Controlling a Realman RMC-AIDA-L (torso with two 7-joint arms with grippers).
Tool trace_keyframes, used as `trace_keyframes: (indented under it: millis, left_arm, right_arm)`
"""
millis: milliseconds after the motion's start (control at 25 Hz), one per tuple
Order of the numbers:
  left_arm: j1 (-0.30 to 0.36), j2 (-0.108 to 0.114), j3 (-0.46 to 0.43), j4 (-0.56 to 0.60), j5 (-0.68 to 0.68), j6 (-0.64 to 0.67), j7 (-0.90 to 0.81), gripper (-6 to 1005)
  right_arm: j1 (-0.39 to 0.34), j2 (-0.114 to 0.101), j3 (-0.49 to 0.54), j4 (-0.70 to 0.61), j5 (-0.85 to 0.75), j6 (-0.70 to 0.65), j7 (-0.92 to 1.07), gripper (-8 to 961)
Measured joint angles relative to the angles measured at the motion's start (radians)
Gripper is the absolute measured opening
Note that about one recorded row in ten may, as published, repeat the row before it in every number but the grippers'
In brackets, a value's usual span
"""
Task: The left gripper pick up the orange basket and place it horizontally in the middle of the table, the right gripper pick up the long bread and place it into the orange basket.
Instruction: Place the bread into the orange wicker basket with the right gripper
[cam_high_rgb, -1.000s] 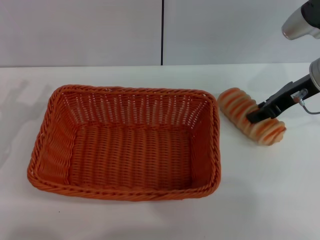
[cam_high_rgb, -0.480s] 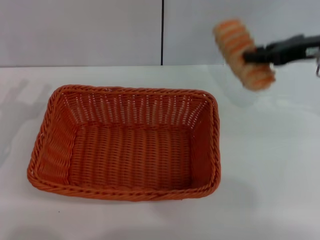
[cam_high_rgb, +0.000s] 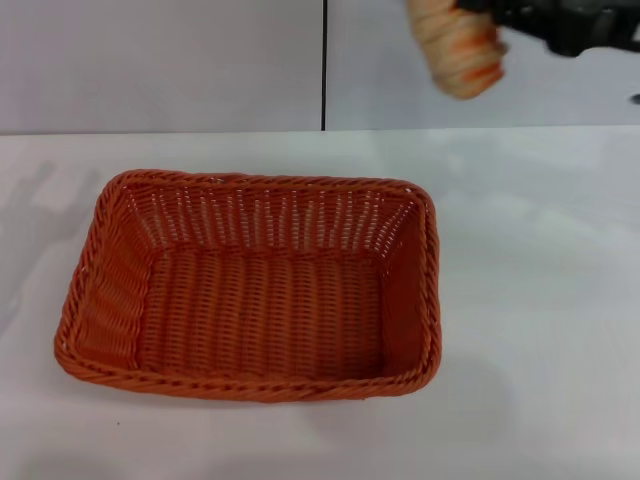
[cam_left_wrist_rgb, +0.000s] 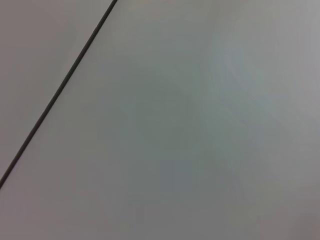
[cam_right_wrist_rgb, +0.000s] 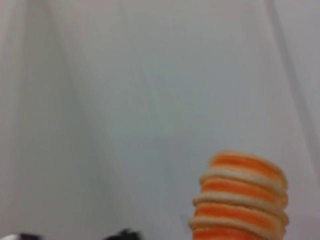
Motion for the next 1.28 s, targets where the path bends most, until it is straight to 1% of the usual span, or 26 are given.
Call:
trace_keyframes:
  millis: [40,80,120,160,320,440,520,680,880,1160,1280]
  left_arm:
    - [0.0,0.0,0.0,-0.001,0.0,0.0,0.0,783]
    - [-0.003,0.0,0.0,-0.005,0.0,0.0,-0.001,783]
    - [-0.004,0.0,0.0,-0.006,0.0,0.0,-0.001,783]
    - [-0.005,0.0,0.0,-0.007,0.0,0.0,-0.001,783]
    - [-0.006,0.0,0.0,-0.008,0.0,-0.001,-0.001,783]
    - [-0.006,0.0,0.0,-0.009,0.0,-0.001,-0.001,783]
    - [-0.005,0.0,0.0,-0.009,0.0,-0.002,-0.001,783]
    - [-0.004,-0.001,0.0,-0.009,0.0,-0.003,-0.001,783]
    - [-0.008,-0.002,0.0,-0.009,0.0,-0.003,-0.001,782]
    - [-0.011,-0.002,0.005,-0.01,0.0,-0.002,0.0,783]
    - [-0.011,-0.001,0.004,-0.02,0.0,0.002,-0.001,783]
  right_arm:
    - [0.032,0.001,-0.036,0.033,0.001,-0.022,-0.006,245]
    - [0.032,0.001,-0.036,0.033,0.001,-0.022,-0.006,240]
    - [0.061,0.001,-0.087,0.061,-0.003,-0.028,-0.012,236]
    - [0.061,0.001,-0.087,0.061,-0.003,-0.028,-0.012,227]
    - [0.112,0.002,-0.2,0.113,-0.006,-0.024,-0.035,193]
    - [0.147,0.004,-0.27,0.142,-0.032,-0.017,-0.039,188]
    - [0.174,0.012,-0.293,0.173,-0.09,0.007,-0.028,183]
    - [0.185,0.014,-0.303,0.201,-0.108,0.025,-0.025,172]
    - [0.179,0.014,-0.301,0.206,-0.109,0.026,-0.024,405]
    - [0.162,0.013,-0.297,0.208,-0.109,0.02,-0.024,528]
    - [0.143,0.013,-0.287,0.196,-0.104,0.01,-0.024,581]
